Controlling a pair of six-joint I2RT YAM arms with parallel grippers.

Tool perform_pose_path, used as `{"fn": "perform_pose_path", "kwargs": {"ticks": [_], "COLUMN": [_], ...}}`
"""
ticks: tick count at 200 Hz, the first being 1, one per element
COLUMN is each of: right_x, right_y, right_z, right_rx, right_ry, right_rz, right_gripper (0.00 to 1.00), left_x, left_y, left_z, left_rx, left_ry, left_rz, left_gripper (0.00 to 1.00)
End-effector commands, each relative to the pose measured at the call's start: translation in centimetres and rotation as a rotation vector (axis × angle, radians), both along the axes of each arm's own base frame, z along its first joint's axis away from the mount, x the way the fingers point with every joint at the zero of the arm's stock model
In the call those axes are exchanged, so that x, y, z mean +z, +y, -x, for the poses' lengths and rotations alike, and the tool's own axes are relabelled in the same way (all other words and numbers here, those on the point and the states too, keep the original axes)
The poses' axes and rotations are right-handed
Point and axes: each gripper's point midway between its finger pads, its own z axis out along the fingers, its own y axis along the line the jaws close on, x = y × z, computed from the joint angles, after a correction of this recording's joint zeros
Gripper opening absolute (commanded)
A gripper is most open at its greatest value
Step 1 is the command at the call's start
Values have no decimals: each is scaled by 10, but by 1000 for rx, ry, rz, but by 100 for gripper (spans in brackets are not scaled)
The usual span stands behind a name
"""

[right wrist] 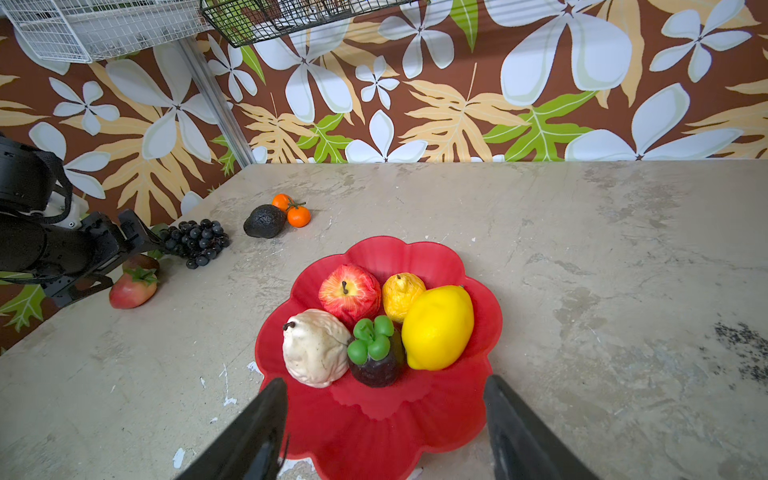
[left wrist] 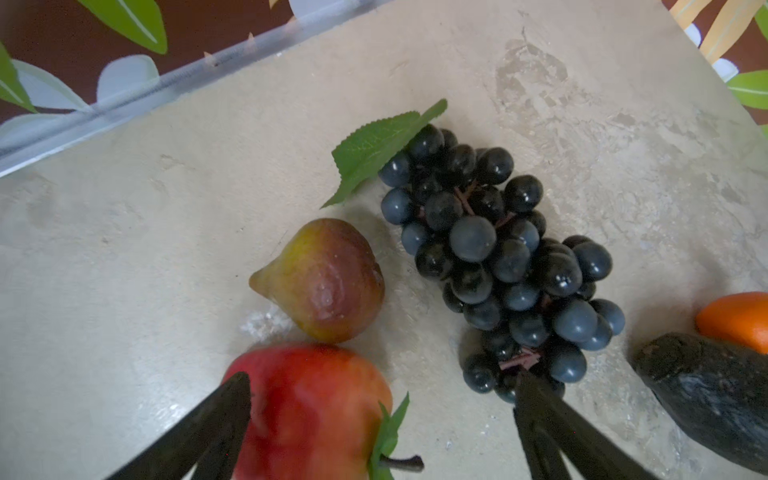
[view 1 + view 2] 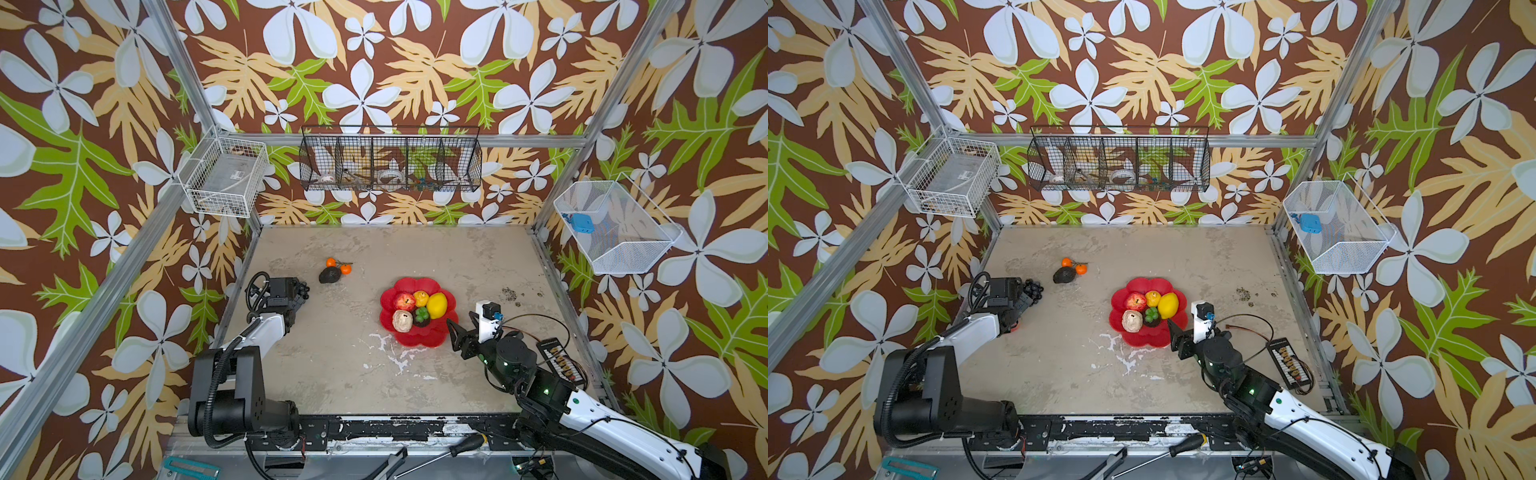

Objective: Place and organize the fake fruits in the fruit bowl
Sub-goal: 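Move the left gripper over the strawberry and fig while the right gripper withdraws, then lower the left gripper and close it on the red strawberry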

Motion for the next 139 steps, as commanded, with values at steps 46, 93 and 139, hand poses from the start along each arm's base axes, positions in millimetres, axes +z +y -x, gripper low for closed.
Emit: {"fn": "perform_pose_path", "kwargs": {"ticks": [46,93,139], "right_x": [-3,-6,-9], "right_y": [2,2,4], "right_z": [-2,-3,-4], "right_rx": [-3,-6,-5], "right_ry": [8,13,19], "right_rz": [7,16,22], "right_gripper": [74,74,74], "left_x": [-6,-10,-3], "left_y": [-33,-77,-113], "left_z": [-7,-12,-13], "left_rx": [-101,-238,-374], "left_ry": [-16,-1,-20], "left_rz": [53,86,92], "left_gripper": [100,100,100]}}
